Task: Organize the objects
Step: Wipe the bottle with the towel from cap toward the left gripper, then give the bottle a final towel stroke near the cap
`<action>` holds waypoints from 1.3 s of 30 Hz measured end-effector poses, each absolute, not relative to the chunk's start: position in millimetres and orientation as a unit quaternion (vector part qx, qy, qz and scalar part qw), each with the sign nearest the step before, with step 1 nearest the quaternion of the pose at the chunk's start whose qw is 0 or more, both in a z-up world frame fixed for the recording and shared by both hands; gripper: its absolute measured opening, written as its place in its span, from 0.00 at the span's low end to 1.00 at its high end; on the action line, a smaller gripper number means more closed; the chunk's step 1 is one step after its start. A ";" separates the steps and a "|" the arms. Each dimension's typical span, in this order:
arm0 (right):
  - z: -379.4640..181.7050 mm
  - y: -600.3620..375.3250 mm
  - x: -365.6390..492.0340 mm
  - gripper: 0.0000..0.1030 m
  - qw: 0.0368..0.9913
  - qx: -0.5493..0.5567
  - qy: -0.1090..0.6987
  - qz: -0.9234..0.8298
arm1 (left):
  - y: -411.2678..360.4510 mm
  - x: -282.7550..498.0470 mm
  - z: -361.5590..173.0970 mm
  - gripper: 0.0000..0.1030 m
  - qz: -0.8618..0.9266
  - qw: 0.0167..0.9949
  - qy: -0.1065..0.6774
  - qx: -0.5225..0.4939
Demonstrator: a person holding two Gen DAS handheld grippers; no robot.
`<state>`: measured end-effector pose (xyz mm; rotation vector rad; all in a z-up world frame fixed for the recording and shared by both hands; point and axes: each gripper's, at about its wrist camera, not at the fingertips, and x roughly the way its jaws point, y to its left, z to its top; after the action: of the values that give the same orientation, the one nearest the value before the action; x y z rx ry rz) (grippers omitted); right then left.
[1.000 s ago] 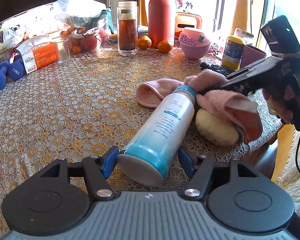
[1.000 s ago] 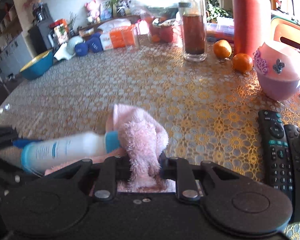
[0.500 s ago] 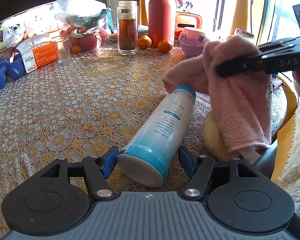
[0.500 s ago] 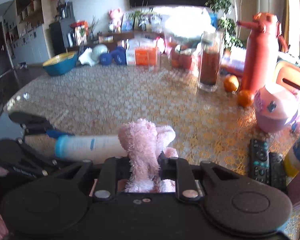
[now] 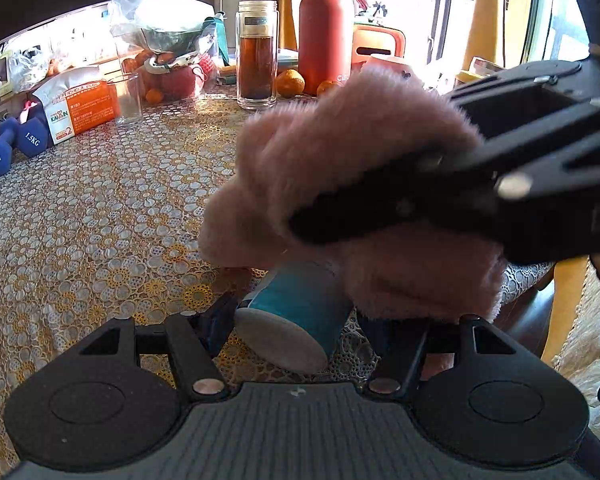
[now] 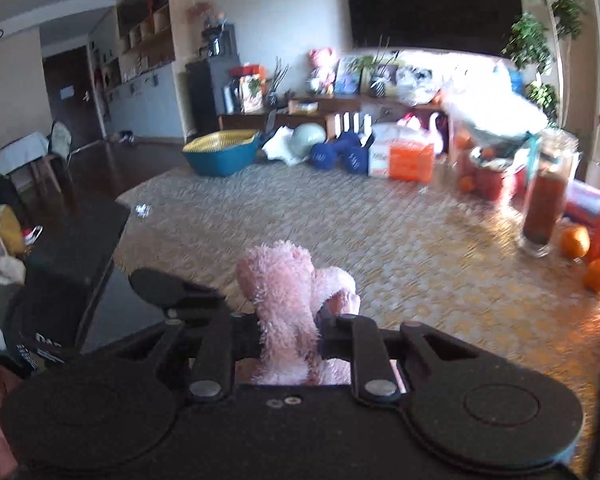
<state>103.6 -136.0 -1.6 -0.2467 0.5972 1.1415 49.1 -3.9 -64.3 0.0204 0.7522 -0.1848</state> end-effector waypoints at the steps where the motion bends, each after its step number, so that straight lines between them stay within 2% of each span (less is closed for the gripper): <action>1: -8.6 -132.5 102.2 0.19 0.788 -0.117 0.284 0.534 | -4.4 49.2 -64.2 0.63 -0.090 0.926 0.367 0.011; 7: -32.9 -126.8 102.6 0.19 0.781 -0.122 0.302 0.533 | -6.9 47.7 -65.4 0.63 -0.087 0.927 0.365 0.020; 29: -31.9 -147.9 185.2 0.19 0.854 -0.146 0.308 0.394 | -4.1 60.1 -66.0 0.63 -0.056 0.934 0.352 0.023; 39: -45.7 -155.9 232.7 0.20 0.838 -0.050 0.367 0.400 | -1.5 65.3 -68.3 0.64 -0.048 0.938 0.343 0.026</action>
<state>232.7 -155.9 -45.7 -0.1059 0.7761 0.8463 65.3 -1.5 -68.3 0.0533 0.6996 -0.0979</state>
